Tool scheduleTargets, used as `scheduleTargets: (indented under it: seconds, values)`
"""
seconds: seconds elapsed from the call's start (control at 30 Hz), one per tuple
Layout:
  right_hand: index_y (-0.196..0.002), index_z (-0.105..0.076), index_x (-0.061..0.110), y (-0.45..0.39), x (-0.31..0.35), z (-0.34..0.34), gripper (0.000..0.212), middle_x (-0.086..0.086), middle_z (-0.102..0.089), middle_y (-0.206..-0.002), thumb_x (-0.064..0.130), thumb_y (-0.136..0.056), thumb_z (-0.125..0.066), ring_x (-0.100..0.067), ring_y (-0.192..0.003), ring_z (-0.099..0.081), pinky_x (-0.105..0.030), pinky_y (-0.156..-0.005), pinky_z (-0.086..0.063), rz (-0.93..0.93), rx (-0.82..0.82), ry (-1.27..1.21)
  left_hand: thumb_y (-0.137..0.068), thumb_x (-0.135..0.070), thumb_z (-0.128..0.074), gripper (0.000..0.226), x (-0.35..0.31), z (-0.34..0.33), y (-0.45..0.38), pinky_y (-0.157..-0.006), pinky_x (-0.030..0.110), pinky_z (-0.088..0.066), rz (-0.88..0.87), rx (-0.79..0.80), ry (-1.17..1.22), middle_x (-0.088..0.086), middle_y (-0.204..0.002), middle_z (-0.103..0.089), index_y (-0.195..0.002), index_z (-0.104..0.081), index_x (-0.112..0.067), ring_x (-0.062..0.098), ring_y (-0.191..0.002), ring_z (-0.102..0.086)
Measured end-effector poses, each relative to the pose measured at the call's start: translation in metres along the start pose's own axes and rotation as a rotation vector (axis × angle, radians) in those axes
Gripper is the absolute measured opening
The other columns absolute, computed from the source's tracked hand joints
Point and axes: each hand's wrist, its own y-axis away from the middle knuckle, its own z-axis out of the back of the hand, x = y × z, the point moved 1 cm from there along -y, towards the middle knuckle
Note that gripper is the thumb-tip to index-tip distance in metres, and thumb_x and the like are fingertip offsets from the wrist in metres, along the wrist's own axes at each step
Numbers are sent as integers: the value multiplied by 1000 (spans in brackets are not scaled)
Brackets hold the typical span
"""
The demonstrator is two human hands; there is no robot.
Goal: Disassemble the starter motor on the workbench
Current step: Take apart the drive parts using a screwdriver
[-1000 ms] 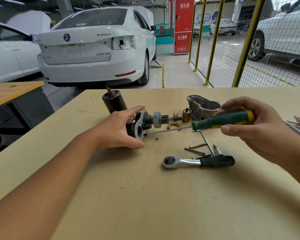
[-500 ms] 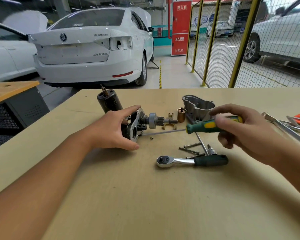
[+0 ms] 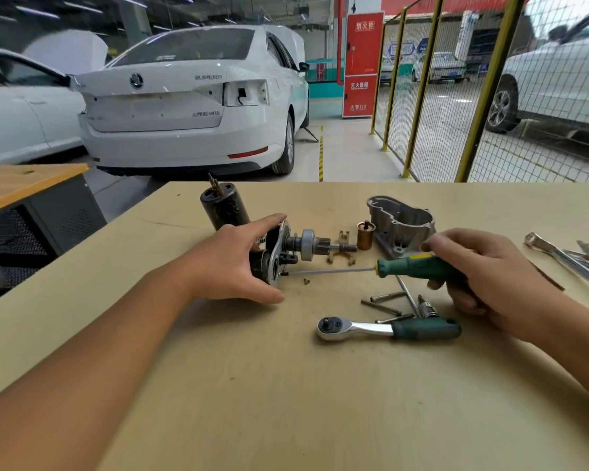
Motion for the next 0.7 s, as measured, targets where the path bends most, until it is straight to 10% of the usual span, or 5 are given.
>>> scheduleTargets:
  seconds: [0.17, 0.37, 0.57, 0.7]
  values:
    - [-100, -74, 18, -1, -7, 9, 48, -12, -68, -96, 10, -54, -86, -22, -71, -66, -28, -58, -56, -26, 66, -206, -44, -68, -87, 127, -2, 1, 0, -99, 30, -48, 0, 5, -33, -15, -153, -48, -147, -12, -69, 5, -128, -54]
    - [-100, -73, 24, -2, 2, 1, 38, -17, -70, -79, 55, -78, -66, -18, -46, -45, -25, -39, -36, -83, 41, 29, -45, -68, -86, 127, -5, 2, 1, -100, 33, -50, 2, 11, -57, -11, -150, -51, -147, -11, -69, 6, -127, -55]
    - [-94, -73, 17, -2, -4, 7, 40, -9, -68, -90, 8, -56, -83, -19, -67, -63, -26, -54, -55, -37, 35, -202, -47, -67, -87, 127, -5, 0, 0, -92, 26, -46, 10, 12, -21, -16, -153, -48, -151, -14, -65, 5, -128, -53]
    - [-105, -71, 18, -2, 2, 0, 37, -14, -68, -89, 38, -75, -75, -19, -56, -52, -27, -44, -42, -72, 51, -123, -48, -64, -88, 125, -3, 0, 0, -95, 27, -46, 11, 7, 32, -19, -155, -45, -150, -15, -65, 3, -130, -51]
